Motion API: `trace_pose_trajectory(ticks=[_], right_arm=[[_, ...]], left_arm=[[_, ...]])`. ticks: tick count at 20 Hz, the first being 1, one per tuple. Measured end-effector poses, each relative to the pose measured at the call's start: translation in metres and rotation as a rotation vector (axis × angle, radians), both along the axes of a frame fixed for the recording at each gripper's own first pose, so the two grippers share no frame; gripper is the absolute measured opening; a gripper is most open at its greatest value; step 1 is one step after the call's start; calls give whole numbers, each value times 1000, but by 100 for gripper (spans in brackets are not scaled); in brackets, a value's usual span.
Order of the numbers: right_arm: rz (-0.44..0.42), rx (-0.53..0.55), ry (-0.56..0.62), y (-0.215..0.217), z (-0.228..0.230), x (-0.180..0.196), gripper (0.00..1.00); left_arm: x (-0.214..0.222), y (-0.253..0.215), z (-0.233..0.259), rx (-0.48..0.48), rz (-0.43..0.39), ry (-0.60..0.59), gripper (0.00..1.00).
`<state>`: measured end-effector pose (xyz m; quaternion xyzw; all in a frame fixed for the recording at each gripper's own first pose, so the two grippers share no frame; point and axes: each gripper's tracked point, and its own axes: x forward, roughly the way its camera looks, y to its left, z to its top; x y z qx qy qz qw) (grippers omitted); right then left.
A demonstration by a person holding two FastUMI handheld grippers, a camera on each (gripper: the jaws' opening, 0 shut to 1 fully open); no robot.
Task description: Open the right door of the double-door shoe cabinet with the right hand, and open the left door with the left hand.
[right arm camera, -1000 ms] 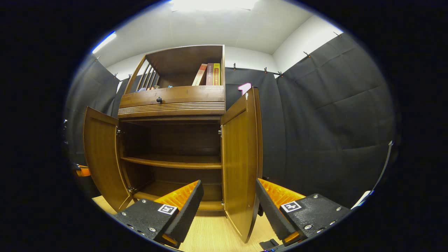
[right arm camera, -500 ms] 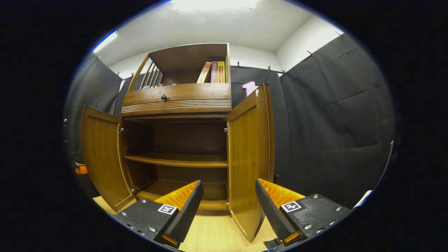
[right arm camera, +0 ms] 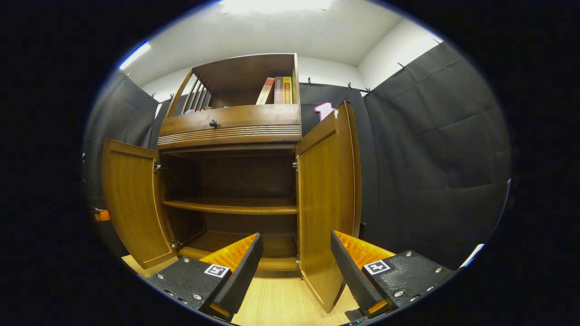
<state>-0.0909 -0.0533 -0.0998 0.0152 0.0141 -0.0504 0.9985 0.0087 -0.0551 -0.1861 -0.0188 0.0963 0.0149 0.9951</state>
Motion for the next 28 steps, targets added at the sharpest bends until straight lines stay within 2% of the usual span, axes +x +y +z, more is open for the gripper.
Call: trace_pose_trajectory(ticks=[1, 2, 4, 5, 6, 7, 9, 10, 13, 22, 24, 25, 26, 27, 28], right_arm=[[1, 2, 1, 0, -1, 1, 92], [2, 3, 2, -1, -2, 1, 82], [4, 6, 4, -2, -3, 2, 82], [4, 7, 5, -3, -2, 1, 92], [3, 6, 6, -4, -3, 1, 92], [3, 6, 6, -6, -4, 1, 82], [4, 12, 9, -9, -4, 3, 82], [7, 19, 10, -11, -4, 4, 92], [16, 36, 16, -14, -3, 6, 92], [70, 95, 20, -21, 6, 13, 92], [86, 98, 24, -19, 8, 15, 92], [86, 90, 24, -20, 8, 15, 92], [86, 77, 27, -19, 8, 15, 91], [89, 68, 32, -17, 7, 15, 95], [96, 65, 37, -15, 6, 15, 90]], left_arm=[[-1, -6, 1, -24, -12, 1, 7], [-3, -10, 1, -38, -20, -1, 7], [-4, -7, 8, -7, -10, -21, 8], [-5, -5, 13, 19, -8, -35, 8], [-4, -4, 16, 39, -14, -46, 8], [-2, -6, 19, 48, -25, -53, 7], [-1, -17, 23, 51, -59, -60, 7], [0, -23, 26, 53, -89, -68, 7], [6, -33, 33, 58, -122, -87, 7], [13, -57, 28, 12, -128, -27, 7], [12, -58, 28, 14, -126, -20, 12], [12, -59, 29, 7, -128, -23, 23], [15, -62, 28, 2, -128, -22, 25], [15, -64, 28, 1, -129, -20, 27], [16, -63, 29, 4, -125, -21, 29]])
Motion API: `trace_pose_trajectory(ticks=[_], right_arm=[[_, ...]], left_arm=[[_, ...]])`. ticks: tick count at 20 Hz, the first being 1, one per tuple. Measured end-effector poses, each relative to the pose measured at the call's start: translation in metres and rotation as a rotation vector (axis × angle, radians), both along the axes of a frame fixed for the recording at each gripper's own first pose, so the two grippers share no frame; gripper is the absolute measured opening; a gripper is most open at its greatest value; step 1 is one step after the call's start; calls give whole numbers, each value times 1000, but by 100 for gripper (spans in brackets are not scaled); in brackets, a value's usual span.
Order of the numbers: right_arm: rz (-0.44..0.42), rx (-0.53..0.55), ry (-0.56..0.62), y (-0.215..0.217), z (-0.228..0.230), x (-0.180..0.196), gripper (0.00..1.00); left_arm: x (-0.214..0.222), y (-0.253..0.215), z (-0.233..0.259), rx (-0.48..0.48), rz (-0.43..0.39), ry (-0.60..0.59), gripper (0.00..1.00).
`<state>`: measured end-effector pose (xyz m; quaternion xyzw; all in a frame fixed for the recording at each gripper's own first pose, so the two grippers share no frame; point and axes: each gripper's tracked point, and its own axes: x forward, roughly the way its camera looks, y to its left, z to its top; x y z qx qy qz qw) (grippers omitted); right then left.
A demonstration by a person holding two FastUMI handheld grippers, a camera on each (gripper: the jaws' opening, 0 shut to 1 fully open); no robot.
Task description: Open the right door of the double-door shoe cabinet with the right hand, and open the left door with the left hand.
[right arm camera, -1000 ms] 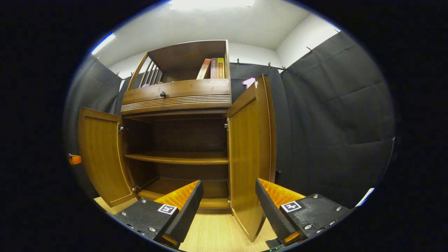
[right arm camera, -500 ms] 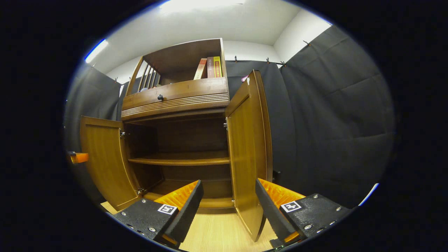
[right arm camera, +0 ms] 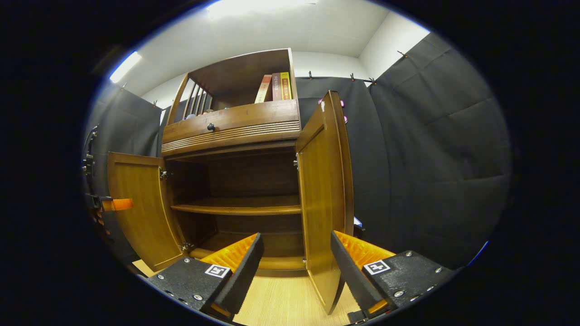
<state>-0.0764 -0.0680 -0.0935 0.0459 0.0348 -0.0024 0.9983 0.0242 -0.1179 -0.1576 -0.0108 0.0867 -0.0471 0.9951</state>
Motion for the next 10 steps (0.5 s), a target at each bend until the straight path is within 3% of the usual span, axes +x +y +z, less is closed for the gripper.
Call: trace_pose_trajectory(ticks=[1, 2, 5, 6, 10], right_arm=[[8, 2, 4, 2, 0, 0, 86], [17, 6, 5, 5, 1, -1, 90], [25, 16, -1, 10, 7, 0, 90], [21, 13, -5, 11, 9, 0, 100], [1, -2, -9, 13, 13, 0, 100]], left_arm=[[1, 0, 2, 2, 2, -6, 31], [2, 1, 2, 8, 8, -12, 37], [7, 7, 5, 32, 27, -31, 54], [8, 11, 6, 43, 34, -37, 59], [11, 20, 15, 76, 57, -79, 72]])
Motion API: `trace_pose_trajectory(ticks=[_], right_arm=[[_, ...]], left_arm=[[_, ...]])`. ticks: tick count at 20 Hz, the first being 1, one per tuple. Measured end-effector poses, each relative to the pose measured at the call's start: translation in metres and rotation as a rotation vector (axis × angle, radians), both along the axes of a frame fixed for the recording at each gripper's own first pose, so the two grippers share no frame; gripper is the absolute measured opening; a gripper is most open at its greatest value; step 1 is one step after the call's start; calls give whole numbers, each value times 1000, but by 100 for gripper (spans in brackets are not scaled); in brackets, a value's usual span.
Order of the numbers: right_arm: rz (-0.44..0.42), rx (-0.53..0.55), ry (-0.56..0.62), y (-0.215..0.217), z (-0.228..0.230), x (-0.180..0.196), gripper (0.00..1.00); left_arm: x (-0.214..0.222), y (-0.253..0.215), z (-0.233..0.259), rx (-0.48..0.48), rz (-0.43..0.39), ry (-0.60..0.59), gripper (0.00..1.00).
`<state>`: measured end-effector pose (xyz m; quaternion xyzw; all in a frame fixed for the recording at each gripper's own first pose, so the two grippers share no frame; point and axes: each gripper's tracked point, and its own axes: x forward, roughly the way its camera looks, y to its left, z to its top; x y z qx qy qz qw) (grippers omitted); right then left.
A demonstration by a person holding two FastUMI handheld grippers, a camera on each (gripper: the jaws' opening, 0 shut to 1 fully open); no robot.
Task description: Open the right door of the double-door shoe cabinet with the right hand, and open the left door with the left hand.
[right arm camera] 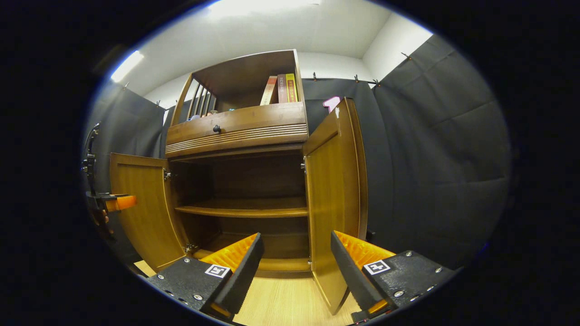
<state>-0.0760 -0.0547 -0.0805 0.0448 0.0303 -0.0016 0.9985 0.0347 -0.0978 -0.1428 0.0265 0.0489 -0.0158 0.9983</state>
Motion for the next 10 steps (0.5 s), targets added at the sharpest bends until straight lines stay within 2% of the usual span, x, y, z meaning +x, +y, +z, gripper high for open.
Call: trace_pose_trajectory(ticks=[2, 5, 8, 10], right_arm=[[-1, 4, 8, 6, 3, -3, 100], [-7, -15, -9, 16, 15, -13, 100], [-7, -23, -23, 26, 27, -22, 100], [2, -18, -25, 34, 31, -27, 100]], left_arm=[[1, 2, 5, 3, -3, -18, 83], [0, -1, 6, -52, -9, -4, 100], [-4, 12, 11, -35, 46, -32, 100], [-6, 13, 9, -38, 40, -20, 96]])
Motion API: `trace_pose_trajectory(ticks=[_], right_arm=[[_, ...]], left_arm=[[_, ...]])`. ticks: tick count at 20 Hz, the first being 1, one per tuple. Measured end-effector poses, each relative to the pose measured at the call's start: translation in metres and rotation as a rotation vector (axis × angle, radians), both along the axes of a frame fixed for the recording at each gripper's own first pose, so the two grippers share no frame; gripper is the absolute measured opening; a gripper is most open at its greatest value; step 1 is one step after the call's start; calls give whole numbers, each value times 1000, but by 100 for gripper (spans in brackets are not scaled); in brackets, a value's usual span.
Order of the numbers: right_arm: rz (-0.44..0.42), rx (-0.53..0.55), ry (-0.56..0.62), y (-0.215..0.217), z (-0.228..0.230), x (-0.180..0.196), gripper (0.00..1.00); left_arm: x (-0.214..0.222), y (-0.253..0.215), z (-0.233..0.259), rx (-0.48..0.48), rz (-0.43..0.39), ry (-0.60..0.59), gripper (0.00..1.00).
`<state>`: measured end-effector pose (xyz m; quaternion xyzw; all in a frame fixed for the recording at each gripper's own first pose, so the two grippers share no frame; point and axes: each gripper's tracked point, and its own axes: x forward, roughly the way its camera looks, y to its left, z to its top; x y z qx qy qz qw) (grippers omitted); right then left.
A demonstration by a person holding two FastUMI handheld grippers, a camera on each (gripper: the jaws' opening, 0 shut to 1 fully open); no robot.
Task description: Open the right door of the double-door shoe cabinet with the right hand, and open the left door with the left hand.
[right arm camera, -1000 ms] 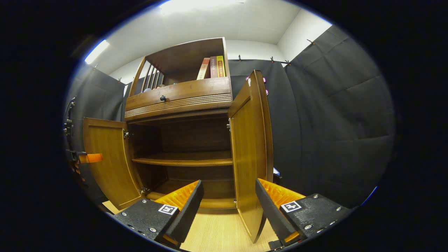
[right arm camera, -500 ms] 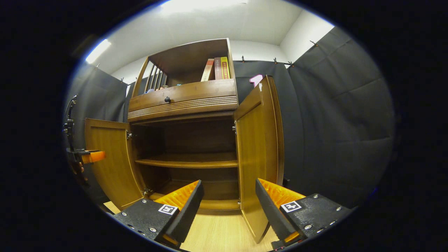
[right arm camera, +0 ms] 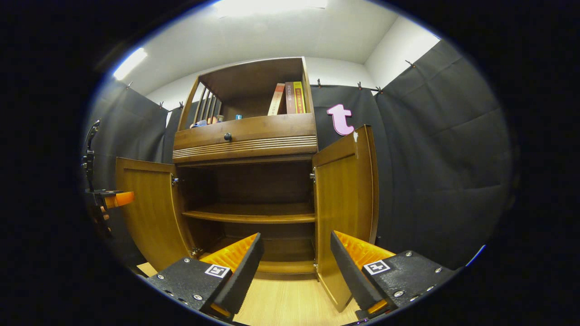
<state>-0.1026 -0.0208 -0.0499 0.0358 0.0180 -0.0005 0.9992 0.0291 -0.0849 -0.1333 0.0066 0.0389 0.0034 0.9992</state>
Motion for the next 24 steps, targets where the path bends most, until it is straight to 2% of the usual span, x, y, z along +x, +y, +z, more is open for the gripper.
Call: trace_pose_trajectory(ticks=[3, 5, 6, 7, 8, 10, 13, 15, 16, 21, 23, 24], right_arm=[[3, 9, -1, 6, 2, -7, 100], [9, 8, 8, 10, 2, -7, 92], [11, 5, 9, 10, 3, -5, 81], [13, 2, 8, 9, 5, -3, 100], [10, 4, 5, 8, 6, -1, 100], [6, 11, -3, 4, 7, 4, 100], [4, 7, 1, 2, 2, 12, 100], [13, -7, 1, 4, -2, 19, 100], [19, -9, -5, 6, 0, 20, 92], [31, -13, -27, 12, 2, 13, 92], [34, -18, -27, 15, -3, 12, 92], [40, -13, -21, 17, -7, 13, 96]], left_arm=[[-1, 12, 5, 56, 27, -27, 95], [0, 16, 6, 77, 31, -33, 95], [1, 13, 6, 62, 23, -27, 95], [-1, 8, 6, 44, 16, -23, 96], [1, 8, 6, 46, 23, -31, 96], [4, 25, 12, 114, 73, -59, 96], [7, 25, 14, 166, 62, -69, 96], [6, 15, 9, 132, 16, -45, 97], [4, 7, 5, 102, -10, -27, 97], [0, -8, 3, 9, -46, -12, 95], [-1, -11, 3, -12, -52, -14, 97], [0, -9, 3, 1, -47, -18, 96]])
